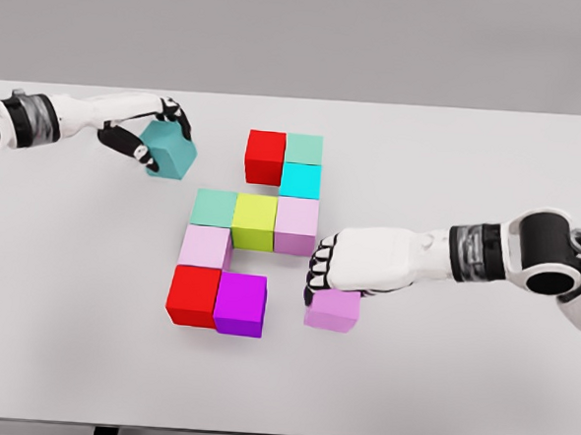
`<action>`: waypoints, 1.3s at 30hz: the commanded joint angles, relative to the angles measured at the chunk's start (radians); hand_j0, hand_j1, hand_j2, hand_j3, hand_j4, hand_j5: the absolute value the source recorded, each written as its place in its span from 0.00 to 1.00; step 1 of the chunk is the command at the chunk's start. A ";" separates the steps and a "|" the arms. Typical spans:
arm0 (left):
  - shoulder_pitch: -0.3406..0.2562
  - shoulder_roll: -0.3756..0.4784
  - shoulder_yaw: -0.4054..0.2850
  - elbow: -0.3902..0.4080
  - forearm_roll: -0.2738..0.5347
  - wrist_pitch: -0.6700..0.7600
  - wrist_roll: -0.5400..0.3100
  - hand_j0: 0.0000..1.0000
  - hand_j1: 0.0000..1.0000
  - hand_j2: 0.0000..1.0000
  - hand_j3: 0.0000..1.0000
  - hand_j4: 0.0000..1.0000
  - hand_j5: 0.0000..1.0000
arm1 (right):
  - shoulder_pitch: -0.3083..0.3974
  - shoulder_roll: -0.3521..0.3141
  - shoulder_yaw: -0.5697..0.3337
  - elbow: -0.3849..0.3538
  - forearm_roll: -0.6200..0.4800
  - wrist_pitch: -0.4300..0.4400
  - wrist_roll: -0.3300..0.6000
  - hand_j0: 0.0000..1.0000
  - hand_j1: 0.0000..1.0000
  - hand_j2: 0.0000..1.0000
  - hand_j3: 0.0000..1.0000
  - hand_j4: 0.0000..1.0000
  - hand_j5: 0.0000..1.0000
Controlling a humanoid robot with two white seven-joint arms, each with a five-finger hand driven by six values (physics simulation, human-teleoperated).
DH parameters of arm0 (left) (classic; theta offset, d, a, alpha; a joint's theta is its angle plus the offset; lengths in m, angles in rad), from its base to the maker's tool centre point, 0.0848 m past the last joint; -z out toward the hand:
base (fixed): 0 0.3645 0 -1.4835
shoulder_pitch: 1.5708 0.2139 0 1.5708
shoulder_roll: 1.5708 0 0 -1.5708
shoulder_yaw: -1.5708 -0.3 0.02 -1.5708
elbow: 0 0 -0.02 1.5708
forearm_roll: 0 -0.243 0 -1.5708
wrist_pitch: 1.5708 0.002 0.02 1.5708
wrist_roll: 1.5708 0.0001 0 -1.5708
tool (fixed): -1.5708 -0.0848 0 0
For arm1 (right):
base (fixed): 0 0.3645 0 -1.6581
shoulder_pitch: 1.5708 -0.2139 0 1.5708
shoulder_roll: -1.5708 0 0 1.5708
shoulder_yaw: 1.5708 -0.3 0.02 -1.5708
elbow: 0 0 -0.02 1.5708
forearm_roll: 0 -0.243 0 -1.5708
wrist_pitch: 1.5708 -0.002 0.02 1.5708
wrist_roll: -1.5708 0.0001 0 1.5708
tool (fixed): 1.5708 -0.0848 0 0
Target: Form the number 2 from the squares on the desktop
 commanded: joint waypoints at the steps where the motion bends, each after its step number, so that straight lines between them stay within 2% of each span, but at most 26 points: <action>1: -0.002 -0.062 0.002 0.074 -0.025 0.018 0.000 0.48 0.48 0.48 0.48 0.48 0.48 | -0.002 0.024 0.032 -0.001 -0.007 0.003 -0.001 0.66 0.66 0.66 0.66 0.66 0.66; 8: -0.023 -0.111 0.025 0.133 -0.043 0.062 0.000 0.48 0.48 0.48 0.48 0.48 0.48 | -0.044 0.064 0.056 -0.001 -0.023 0.003 -0.001 0.68 0.68 0.68 0.68 0.68 0.68; 11: -0.037 -0.169 0.039 0.191 -0.074 0.078 0.002 0.48 0.48 0.48 0.48 0.48 0.48 | -0.048 0.067 0.056 -0.001 -0.024 0.003 -0.001 0.71 0.71 0.71 0.71 0.71 0.71; 17: -0.040 -0.204 0.056 0.203 -0.094 0.101 0.002 0.48 0.48 0.48 0.48 0.48 0.48 | -0.048 0.067 0.056 -0.001 -0.024 0.003 -0.001 0.72 0.72 0.72 0.72 0.72 0.72; 18: -0.048 -0.214 0.065 0.203 -0.095 0.105 0.002 0.48 0.48 0.48 0.48 0.48 0.48 | -0.048 0.067 0.056 -0.001 -0.024 0.003 -0.001 0.83 0.83 0.83 0.83 0.83 0.83; 19: -0.048 -0.218 0.065 0.203 -0.095 0.113 0.002 0.48 0.48 0.48 0.48 0.48 0.48 | -0.048 0.067 0.056 -0.001 -0.023 0.003 -0.001 0.88 0.88 0.88 0.88 0.88 0.88; 20: -0.049 -0.230 0.065 0.203 -0.095 0.125 0.002 0.48 0.48 0.48 0.48 0.48 0.48 | -0.048 0.067 0.056 -0.001 -0.023 0.003 -0.001 1.00 1.00 1.00 1.00 1.00 1.00; 30: -0.049 -0.253 0.065 0.203 -0.095 0.128 0.002 0.48 0.48 0.48 0.48 0.48 0.48 | -0.048 0.066 0.041 -0.001 -0.029 0.003 -0.001 1.00 1.00 1.00 1.00 1.00 1.00; 31: -0.049 -0.253 0.065 0.202 -0.095 0.128 0.002 0.48 0.48 0.48 0.48 0.48 0.48 | -0.046 0.061 0.029 -0.001 -0.033 0.003 -0.001 1.00 1.00 1.00 1.00 1.00 1.00; 34: -0.051 -0.253 0.065 0.200 -0.095 0.128 0.002 0.48 0.48 0.48 0.48 0.48 0.48 | -0.009 0.016 -0.091 -0.001 -0.122 0.003 -0.001 1.00 1.00 1.00 1.00 1.00 1.00; 36: -0.051 -0.255 0.065 0.200 -0.095 0.128 0.002 0.48 0.48 0.48 0.48 0.48 0.48 | 0.012 -0.010 -0.138 -0.001 -0.127 0.003 -0.001 1.00 1.00 1.00 1.00 1.00 1.00; 39: -0.051 -0.255 0.065 0.200 -0.095 0.128 0.002 0.48 0.48 0.48 0.48 0.48 0.48 | 0.015 -0.014 -0.145 -0.001 -0.132 0.003 -0.001 1.00 1.00 1.00 1.00 1.00 1.00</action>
